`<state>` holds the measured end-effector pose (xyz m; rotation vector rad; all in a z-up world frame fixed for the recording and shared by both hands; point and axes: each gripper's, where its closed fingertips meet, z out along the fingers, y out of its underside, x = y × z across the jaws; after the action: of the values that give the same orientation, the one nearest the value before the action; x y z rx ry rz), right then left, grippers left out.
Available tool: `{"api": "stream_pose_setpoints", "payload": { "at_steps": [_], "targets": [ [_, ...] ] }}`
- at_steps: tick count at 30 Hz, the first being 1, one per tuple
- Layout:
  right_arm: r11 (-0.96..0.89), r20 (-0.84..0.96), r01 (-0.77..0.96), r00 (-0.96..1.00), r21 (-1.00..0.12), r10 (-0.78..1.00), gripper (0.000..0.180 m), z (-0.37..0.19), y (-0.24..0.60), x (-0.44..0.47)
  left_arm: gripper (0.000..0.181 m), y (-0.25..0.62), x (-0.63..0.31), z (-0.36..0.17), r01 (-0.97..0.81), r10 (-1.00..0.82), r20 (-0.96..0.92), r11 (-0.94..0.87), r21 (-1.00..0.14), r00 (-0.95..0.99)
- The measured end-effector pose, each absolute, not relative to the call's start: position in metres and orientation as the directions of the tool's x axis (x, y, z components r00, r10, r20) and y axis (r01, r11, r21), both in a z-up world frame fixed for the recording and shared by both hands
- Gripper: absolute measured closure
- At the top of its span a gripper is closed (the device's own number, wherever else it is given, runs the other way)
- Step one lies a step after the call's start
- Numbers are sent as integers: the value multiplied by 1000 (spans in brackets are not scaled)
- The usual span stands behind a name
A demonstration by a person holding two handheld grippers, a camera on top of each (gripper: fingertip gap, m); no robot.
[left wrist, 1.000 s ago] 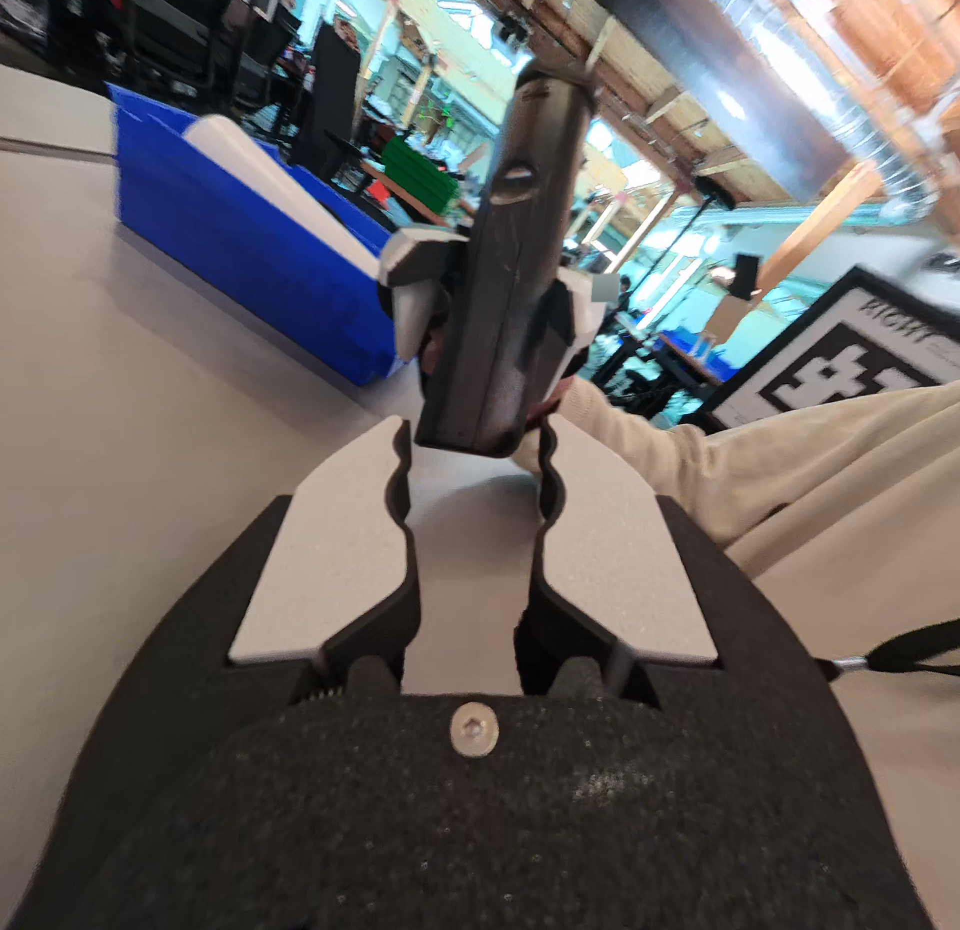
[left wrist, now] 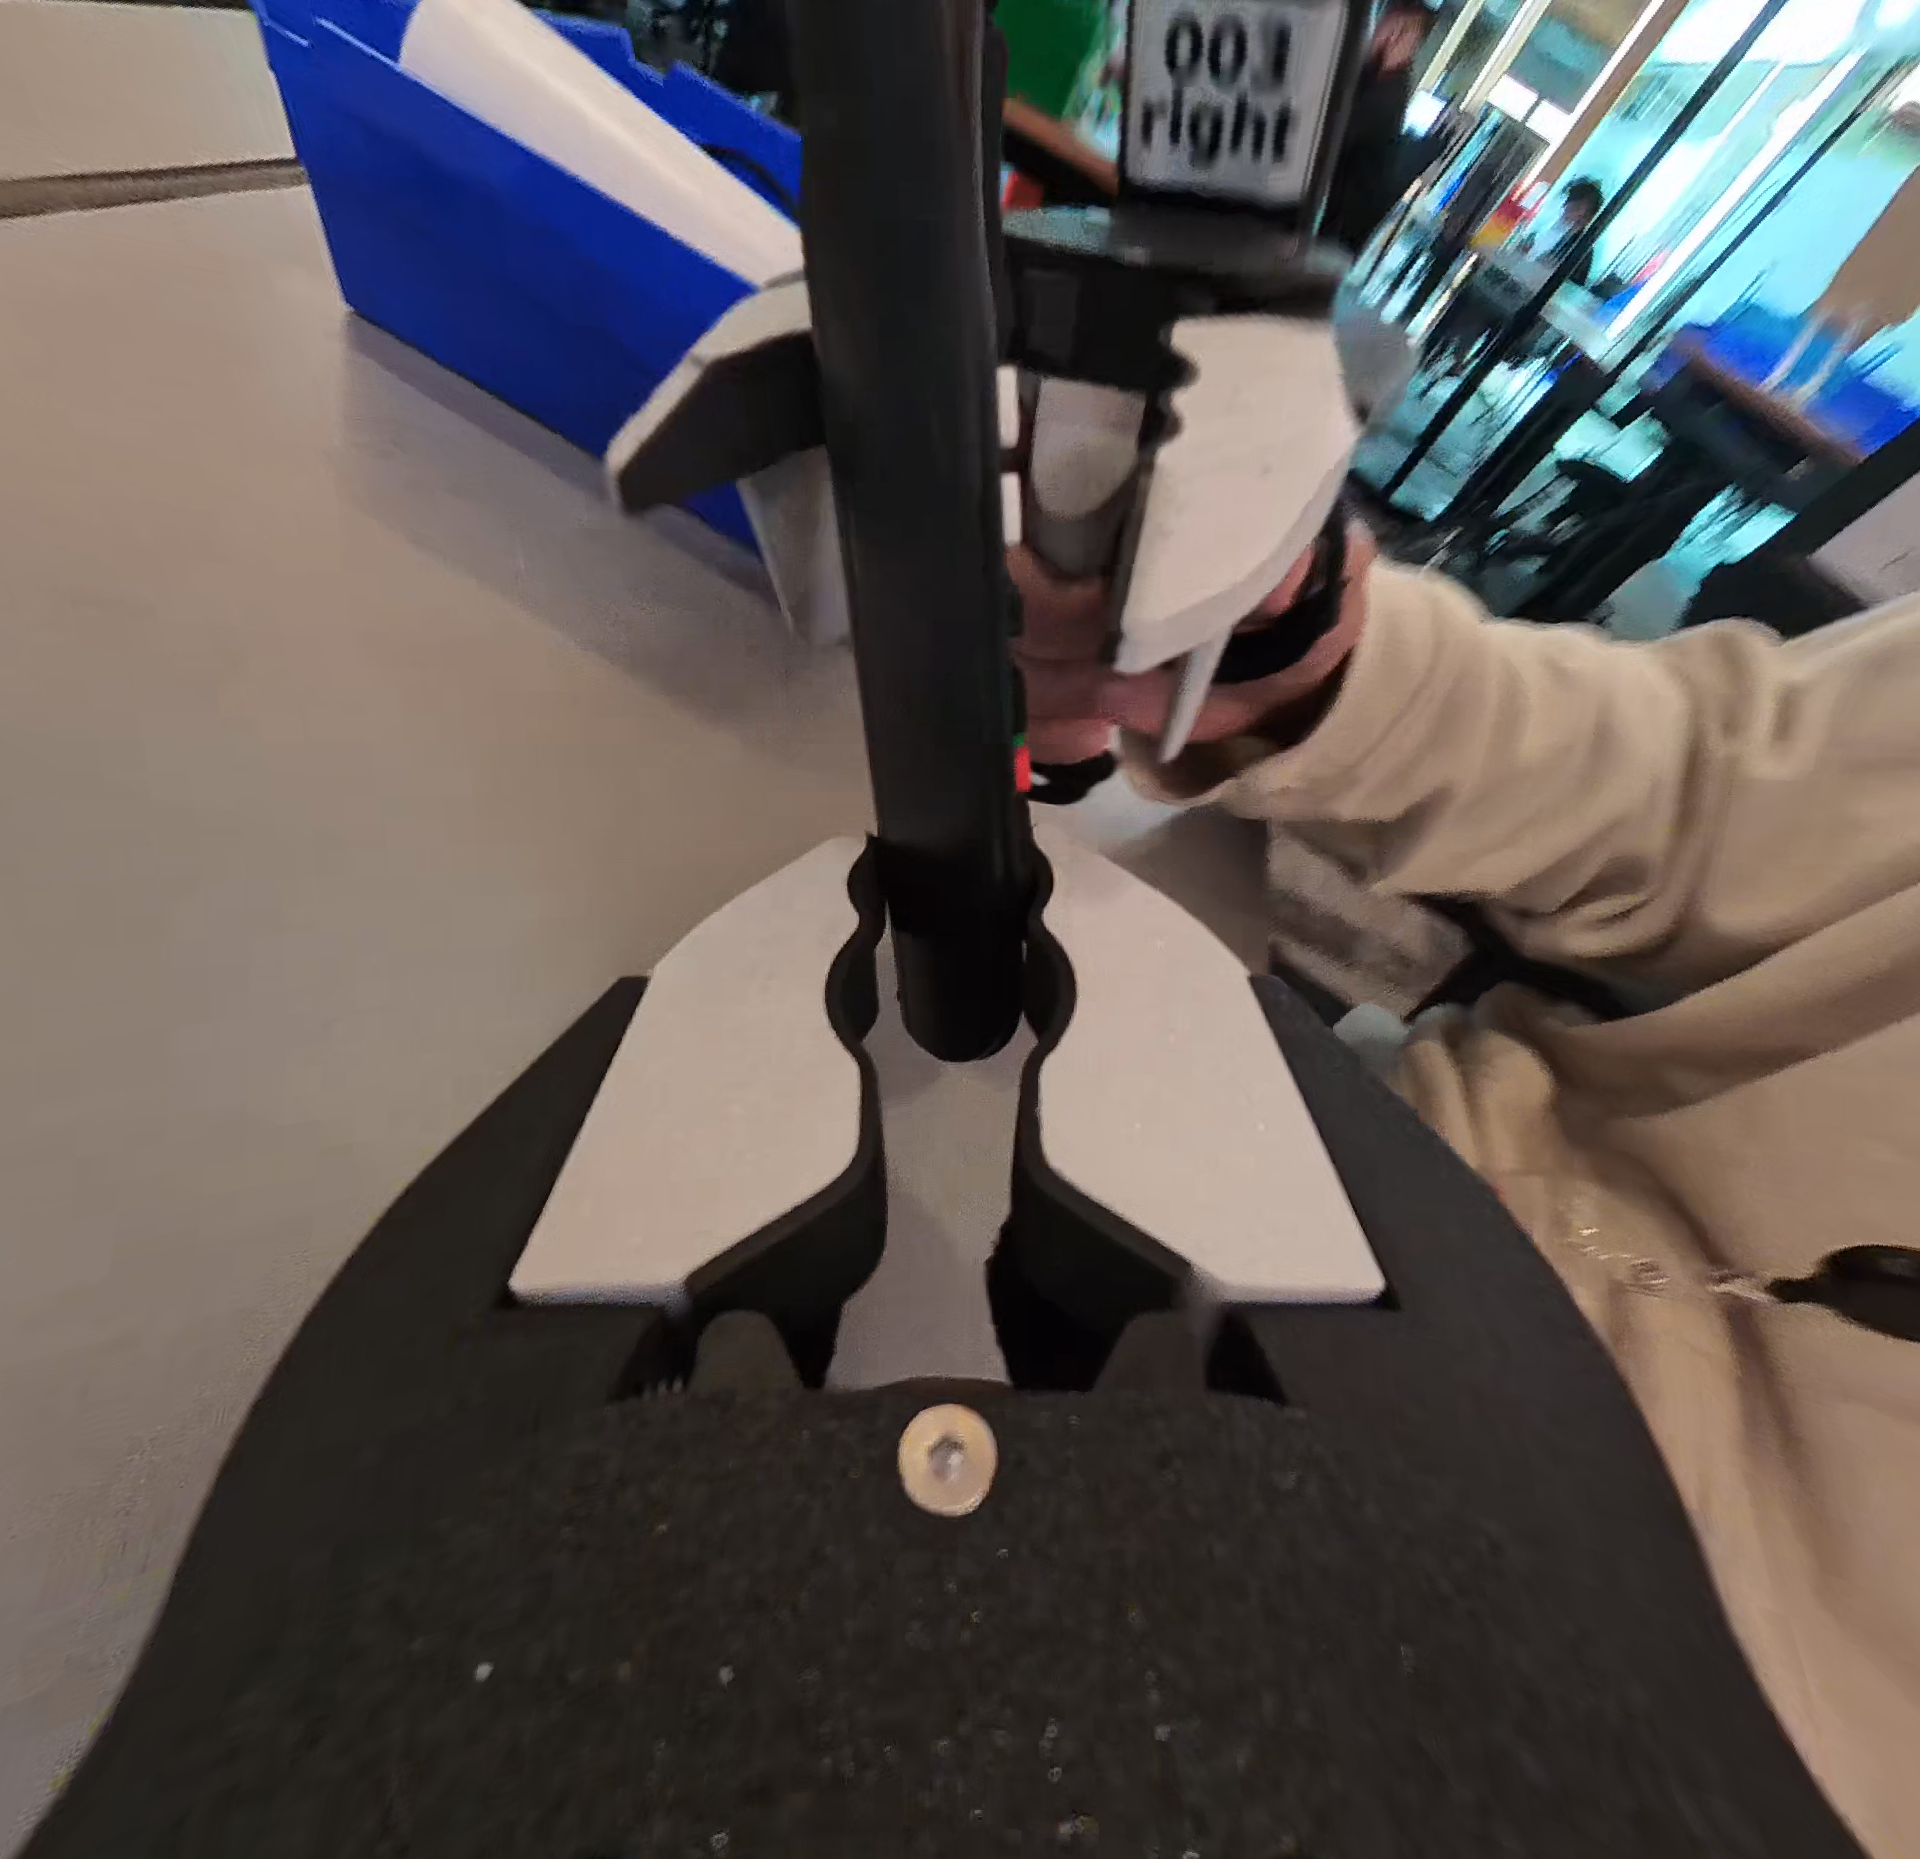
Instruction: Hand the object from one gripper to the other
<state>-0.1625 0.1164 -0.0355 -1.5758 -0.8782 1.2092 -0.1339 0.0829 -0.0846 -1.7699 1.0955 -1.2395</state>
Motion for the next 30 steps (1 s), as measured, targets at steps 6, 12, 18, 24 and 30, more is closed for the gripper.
{"api": "stream_pose_setpoints", "payload": {
  "at_steps": [6, 12, 18, 24, 30],
  "targets": [
    [175, 251, 190, 538, -966, 805, 108, -52, 126, -106, 158, 81, -146, -50, -62, -749, 663, -662, -747, 1],
    [477, 713, 530, 508, -701, 483, 105, -54, 127, -96, 158, 49, -140, -64, -288, -385, 922, -879, -380, -41],
    [605, 956, 740, 216, -294, 199, 114, -73, 120, -105, 158, 26, -128, -85, -382, -245, 969, -895, -230, -10],
    [550, 998, 835, 52, -23, -37, 155, -76, 127, -105, 157, 19, -123, -86, -399, -226, 974, -893, -210, -7],
    [527, 971, 816, 185, -237, 151, 156, -76, 136, -94, 135, 47, -136, -65, -289, -500, 864, -820, -494, -56]
  ]
}}
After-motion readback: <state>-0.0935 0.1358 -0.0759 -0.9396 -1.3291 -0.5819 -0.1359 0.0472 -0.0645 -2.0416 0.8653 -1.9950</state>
